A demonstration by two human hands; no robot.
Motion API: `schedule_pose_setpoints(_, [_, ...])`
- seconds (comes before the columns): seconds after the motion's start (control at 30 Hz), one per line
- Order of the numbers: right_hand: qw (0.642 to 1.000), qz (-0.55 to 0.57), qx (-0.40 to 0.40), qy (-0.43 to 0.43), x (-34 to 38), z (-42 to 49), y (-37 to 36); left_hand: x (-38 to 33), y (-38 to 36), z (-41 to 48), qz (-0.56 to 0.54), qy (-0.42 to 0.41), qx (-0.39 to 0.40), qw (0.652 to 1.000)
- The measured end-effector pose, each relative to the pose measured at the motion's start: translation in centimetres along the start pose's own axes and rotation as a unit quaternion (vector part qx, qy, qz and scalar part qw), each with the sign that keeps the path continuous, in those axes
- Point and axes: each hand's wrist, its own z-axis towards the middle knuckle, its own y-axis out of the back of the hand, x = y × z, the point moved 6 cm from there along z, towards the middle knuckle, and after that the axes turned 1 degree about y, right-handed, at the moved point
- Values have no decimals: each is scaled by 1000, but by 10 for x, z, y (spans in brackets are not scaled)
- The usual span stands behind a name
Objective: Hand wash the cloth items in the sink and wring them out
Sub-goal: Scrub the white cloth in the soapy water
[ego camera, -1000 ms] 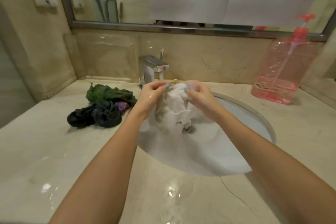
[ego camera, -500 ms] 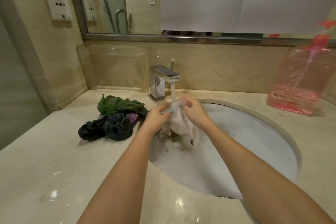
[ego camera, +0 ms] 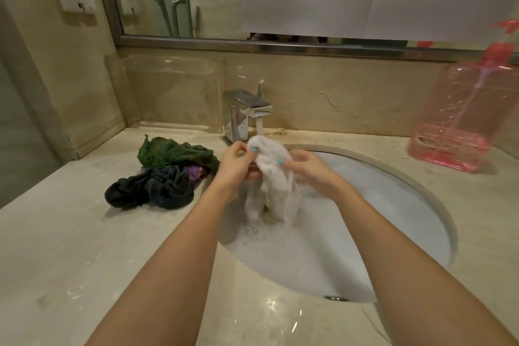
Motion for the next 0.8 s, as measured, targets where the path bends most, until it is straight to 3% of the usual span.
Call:
schedule_pose_setpoints(0.13, [976, 162, -142, 40, 18, -6, 38, -16, -44, -9, -61, -30, 94, 993])
schedule_pose_setpoints(0.23, [959, 256, -117, 28, 20, -10, 48, -17, -50, -10, 3, -59, 102, 993])
schedule_pose_setpoints(0.33, [981, 192, -6, 0, 15, -16, 27, -4, -21, -7, 147, -44, 37, 987])
schedule_pose_setpoints(0.4, [990, 140, 23, -21, 10, -12, 14, 2, 0, -6, 261, -25, 2, 965])
schedule_pose_setpoints(0.47, [996, 92, -11, -12, 9, -5, 9, 3, 9, -4, 368, -34, -2, 929])
schedule_pose_setpoints(0.53, [996, 60, -61, 23, 14, 2, 10, -4, 6, -4, 409, -91, -1, 908])
schedule_pose_setpoints(0.57, [994, 64, -76, 38, 18, 3, 10, -9, 3, -5, 389, -121, -1, 913])
schedule_pose_setpoints(0.63, [990, 101, -87, 50, 24, 6, 12, -17, 0, -7, 259, -126, 15, 958])
schedule_pose_setpoints(0.7, [988, 120, -88, 44, 26, 7, 14, -14, -4, -7, 97, -62, 67, 991])
schedule_pose_setpoints(0.8, [994, 66, -69, 43, 22, 7, 4, -2, 0, -2, -42, 33, 86, 995])
